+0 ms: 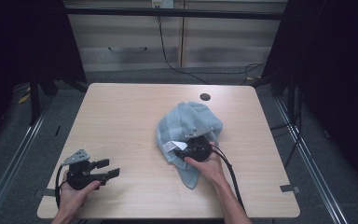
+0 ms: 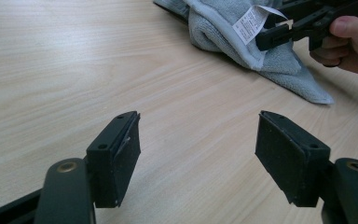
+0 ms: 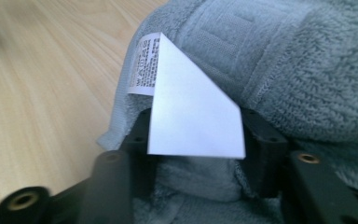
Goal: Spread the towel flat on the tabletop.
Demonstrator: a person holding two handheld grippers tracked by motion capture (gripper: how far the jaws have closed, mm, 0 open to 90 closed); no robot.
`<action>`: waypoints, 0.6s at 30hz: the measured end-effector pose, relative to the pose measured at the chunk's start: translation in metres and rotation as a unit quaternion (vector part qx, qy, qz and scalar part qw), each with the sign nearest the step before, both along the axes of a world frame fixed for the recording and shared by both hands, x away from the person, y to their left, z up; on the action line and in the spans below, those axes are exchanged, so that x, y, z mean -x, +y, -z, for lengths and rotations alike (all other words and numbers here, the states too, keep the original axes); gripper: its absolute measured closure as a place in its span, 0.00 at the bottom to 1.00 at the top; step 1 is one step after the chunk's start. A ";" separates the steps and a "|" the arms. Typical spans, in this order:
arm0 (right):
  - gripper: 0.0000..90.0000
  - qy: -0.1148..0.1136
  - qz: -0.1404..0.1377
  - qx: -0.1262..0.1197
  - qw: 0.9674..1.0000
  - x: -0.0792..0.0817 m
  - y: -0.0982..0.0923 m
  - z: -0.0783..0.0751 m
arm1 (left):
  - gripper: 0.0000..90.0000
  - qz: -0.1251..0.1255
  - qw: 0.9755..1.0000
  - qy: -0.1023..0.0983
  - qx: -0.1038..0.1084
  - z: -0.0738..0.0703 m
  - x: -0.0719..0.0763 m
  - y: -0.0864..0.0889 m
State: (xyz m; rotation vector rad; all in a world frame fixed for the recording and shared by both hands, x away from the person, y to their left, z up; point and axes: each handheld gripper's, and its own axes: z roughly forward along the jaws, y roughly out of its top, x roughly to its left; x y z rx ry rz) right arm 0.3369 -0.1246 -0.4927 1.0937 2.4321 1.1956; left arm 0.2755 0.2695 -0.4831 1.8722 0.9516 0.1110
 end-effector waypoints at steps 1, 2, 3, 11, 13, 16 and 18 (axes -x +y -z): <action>0.66 0.000 0.000 0.000 1.000 0.000 0.000 0.000 | 0.34 0.000 1.000 0.000 0.000 0.000 0.000 0.000; 0.72 0.004 -0.004 -0.016 1.000 0.004 -0.002 0.002 | 0.34 -0.001 1.000 0.002 0.001 0.000 0.000 -0.001; 0.72 0.007 -0.006 -0.021 1.000 0.006 -0.002 0.003 | 0.34 0.001 1.000 0.001 0.000 0.000 0.000 -0.001; 0.76 0.016 -0.061 -0.042 0.997 0.040 -0.002 0.004 | 0.36 0.017 1.000 0.007 0.003 0.001 0.001 -0.011; 0.76 0.017 -0.070 -0.041 0.997 0.045 -0.002 0.003 | 0.37 0.022 1.000 0.008 0.001 0.001 0.001 -0.012; 0.76 0.015 -0.095 -0.037 0.995 0.069 -0.004 0.001 | 0.38 0.027 1.000 -0.001 -0.016 -0.003 0.004 -0.020; 0.76 0.011 -0.105 -0.029 0.994 0.076 -0.004 -0.001 | 0.37 0.035 0.999 -0.004 -0.013 -0.005 0.005 -0.022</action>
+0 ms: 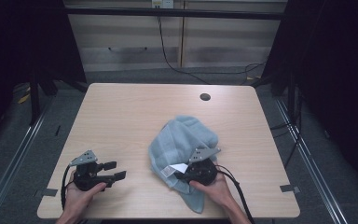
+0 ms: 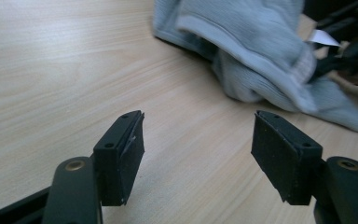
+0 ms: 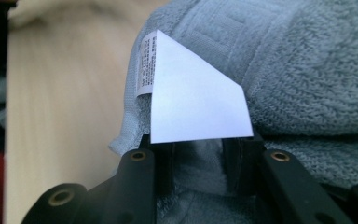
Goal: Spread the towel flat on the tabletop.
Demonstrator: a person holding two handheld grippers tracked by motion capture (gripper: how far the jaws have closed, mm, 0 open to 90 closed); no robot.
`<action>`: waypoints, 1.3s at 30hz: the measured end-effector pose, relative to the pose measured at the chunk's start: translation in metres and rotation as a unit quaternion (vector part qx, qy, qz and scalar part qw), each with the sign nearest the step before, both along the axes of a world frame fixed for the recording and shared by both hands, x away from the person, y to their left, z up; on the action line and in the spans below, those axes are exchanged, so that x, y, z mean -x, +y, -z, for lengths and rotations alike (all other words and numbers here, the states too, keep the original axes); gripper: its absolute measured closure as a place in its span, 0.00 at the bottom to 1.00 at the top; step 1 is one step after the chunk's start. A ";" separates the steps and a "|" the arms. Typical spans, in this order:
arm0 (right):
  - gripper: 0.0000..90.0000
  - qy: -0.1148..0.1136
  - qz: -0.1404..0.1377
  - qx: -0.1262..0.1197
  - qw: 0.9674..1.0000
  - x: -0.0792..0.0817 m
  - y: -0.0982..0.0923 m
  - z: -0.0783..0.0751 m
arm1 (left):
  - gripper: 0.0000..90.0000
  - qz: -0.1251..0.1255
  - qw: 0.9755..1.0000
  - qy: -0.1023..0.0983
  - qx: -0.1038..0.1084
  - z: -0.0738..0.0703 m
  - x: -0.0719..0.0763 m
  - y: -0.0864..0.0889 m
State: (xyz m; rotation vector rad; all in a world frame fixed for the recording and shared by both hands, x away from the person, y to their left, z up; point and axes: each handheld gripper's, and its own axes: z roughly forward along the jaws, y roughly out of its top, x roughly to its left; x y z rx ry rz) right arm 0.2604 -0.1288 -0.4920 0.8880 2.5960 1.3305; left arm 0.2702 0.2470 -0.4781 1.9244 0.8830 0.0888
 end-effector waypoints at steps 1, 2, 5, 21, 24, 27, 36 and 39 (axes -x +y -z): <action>0.76 0.003 -0.019 -0.003 1.000 0.012 -0.002 -0.002 | 0.37 0.009 1.000 -0.007 0.006 -0.005 0.000 -0.006; 0.76 0.003 -0.021 -0.001 1.000 0.017 -0.003 -0.002 | 0.37 0.009 1.000 -0.007 0.006 -0.005 0.000 -0.006; 0.75 0.001 -0.021 0.000 1.000 0.024 -0.006 -0.004 | 0.37 0.018 1.000 -0.012 0.006 -0.009 -0.006 -0.016; 0.67 -0.009 0.021 -0.054 0.998 0.024 -0.027 -0.017 | 0.30 0.056 0.998 0.024 0.027 0.007 -0.039 -0.080; 0.76 -0.019 0.017 -0.062 0.998 0.024 -0.029 -0.024 | 0.47 0.073 0.996 0.030 0.041 0.012 -0.044 -0.086; 0.80 -0.025 0.022 -0.062 0.998 0.022 -0.031 -0.028 | 0.84 0.065 0.997 0.017 0.028 0.013 -0.045 -0.087; 0.96 -0.066 0.049 -0.089 0.993 0.009 -0.035 -0.060 | 0.94 0.064 0.996 -0.022 0.051 -0.007 -0.036 -0.074; 0.97 -0.076 0.078 -0.094 0.990 -0.005 -0.041 -0.069 | 0.81 0.069 0.996 -0.019 0.045 -0.007 -0.034 -0.077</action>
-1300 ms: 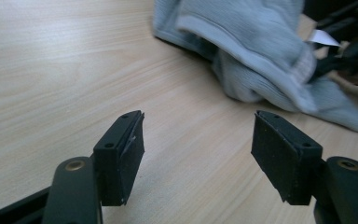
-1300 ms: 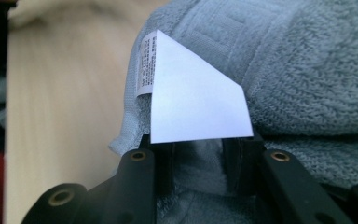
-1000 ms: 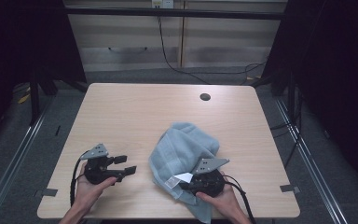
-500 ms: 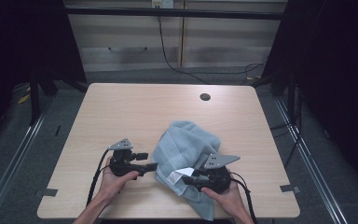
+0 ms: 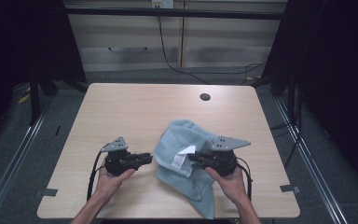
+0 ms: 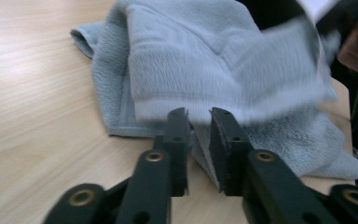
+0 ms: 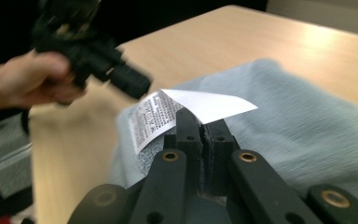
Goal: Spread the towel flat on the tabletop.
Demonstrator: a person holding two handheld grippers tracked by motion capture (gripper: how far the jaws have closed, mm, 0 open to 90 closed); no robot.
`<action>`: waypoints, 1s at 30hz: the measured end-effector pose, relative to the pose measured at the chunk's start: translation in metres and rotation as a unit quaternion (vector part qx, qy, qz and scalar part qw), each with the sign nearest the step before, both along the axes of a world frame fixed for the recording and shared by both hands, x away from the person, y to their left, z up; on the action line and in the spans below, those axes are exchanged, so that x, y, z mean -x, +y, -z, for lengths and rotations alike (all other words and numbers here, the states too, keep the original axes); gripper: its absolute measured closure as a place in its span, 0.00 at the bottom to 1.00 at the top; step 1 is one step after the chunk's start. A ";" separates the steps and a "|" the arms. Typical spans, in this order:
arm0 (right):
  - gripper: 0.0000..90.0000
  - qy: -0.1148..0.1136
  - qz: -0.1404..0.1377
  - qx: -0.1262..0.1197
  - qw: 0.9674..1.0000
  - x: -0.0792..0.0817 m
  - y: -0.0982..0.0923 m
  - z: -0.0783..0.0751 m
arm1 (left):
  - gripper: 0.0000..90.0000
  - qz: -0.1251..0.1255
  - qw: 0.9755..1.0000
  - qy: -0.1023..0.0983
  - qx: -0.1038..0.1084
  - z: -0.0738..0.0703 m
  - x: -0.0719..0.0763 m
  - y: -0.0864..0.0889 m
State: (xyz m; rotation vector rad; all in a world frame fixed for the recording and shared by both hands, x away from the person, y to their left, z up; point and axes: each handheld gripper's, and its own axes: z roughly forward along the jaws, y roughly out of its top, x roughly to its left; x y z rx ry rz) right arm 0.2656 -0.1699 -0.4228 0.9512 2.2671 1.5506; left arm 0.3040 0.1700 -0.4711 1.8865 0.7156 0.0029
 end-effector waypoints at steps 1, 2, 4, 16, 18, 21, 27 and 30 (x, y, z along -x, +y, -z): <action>0.97 0.000 0.000 0.000 1.000 0.000 0.000 0.000 | 0.81 0.003 1.000 0.002 0.000 0.000 0.001 -0.002; 0.97 0.002 0.025 -0.007 1.000 -0.013 -0.006 0.000 | 0.71 0.011 1.000 0.008 -0.005 0.002 0.001 -0.007; 0.97 0.011 0.051 -0.011 0.999 -0.025 -0.013 0.005 | 0.63 0.012 1.000 0.011 -0.010 0.004 0.001 -0.009; 0.97 0.062 0.108 -0.002 0.992 -0.045 -0.032 0.048 | 0.69 0.036 0.998 0.055 -0.021 0.033 0.001 -0.050; 0.97 0.063 0.108 0.004 0.992 -0.042 -0.037 0.051 | 0.91 0.042 0.997 0.048 -0.032 0.035 0.003 -0.051; 0.97 0.068 0.110 0.004 0.992 -0.041 -0.040 0.054 | 0.93 0.050 0.997 0.041 -0.036 0.027 0.008 -0.043; 0.97 0.074 0.100 0.027 0.992 -0.035 -0.036 0.057 | 0.94 0.069 0.995 0.010 -0.066 0.008 0.033 -0.014; 0.97 0.076 0.096 0.035 0.992 -0.034 -0.028 0.060 | 0.94 0.067 0.995 0.011 -0.068 0.007 0.044 0.006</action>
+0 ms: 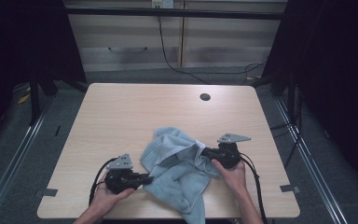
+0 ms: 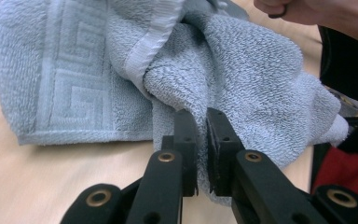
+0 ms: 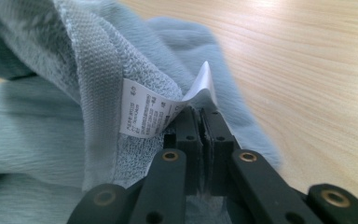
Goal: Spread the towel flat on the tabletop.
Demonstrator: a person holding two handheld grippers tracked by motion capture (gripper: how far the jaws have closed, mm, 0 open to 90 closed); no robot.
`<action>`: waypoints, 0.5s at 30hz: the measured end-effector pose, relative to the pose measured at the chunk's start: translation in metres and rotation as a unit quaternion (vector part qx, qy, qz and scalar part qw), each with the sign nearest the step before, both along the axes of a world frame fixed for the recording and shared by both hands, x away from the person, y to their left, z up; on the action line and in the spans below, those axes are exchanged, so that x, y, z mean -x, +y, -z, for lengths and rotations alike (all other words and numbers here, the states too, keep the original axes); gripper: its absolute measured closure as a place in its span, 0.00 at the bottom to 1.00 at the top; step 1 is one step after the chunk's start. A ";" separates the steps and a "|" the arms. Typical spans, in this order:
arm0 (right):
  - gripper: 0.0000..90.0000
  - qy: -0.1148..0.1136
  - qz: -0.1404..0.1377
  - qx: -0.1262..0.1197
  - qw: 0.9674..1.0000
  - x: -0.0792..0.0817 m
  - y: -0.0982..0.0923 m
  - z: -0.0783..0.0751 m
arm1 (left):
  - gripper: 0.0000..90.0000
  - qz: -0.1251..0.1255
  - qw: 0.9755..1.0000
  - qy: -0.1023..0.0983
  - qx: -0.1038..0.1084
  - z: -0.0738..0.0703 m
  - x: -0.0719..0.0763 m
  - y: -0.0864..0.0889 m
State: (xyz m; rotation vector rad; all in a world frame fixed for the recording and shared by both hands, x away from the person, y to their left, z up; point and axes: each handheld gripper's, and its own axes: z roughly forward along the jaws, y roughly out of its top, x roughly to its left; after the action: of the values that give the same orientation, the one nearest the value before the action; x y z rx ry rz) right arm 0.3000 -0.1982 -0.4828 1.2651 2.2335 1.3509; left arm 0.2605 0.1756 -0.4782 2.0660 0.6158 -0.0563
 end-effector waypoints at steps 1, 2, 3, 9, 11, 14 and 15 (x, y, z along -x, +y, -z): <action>0.97 0.004 -0.001 0.000 1.000 -0.001 0.001 0.002 | 0.94 -0.004 1.000 -0.003 0.000 0.001 0.002 0.006; 0.97 0.004 -0.001 0.000 1.000 -0.001 0.001 0.002 | 0.94 -0.008 1.000 -0.002 0.003 0.001 0.002 0.011; 0.97 0.006 0.004 0.015 1.000 -0.003 0.004 0.005 | 0.93 -0.012 1.000 0.001 0.007 0.002 0.002 0.015; 0.83 0.014 0.001 -0.006 1.000 -0.006 0.003 0.007 | 0.92 -0.022 1.000 -0.005 -0.005 0.006 -0.003 0.012; 0.74 0.012 0.003 -0.014 1.000 -0.002 0.000 0.002 | 0.91 -0.024 1.000 -0.004 -0.007 0.007 -0.005 0.012; 0.59 -0.002 0.007 -0.012 1.000 0.009 -0.005 -0.012 | 0.91 -0.035 0.999 0.004 0.003 0.009 -0.010 0.011; 0.59 -0.009 0.005 -0.011 1.000 0.015 -0.009 -0.018 | 0.91 -0.037 0.999 0.003 0.001 0.008 -0.011 0.011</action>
State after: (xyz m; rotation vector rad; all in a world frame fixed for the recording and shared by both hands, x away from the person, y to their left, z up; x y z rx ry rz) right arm 0.2845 -0.2068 -0.4648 1.2649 2.2042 1.3817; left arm 0.2713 0.1869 -0.4867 2.0397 0.6946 -0.0198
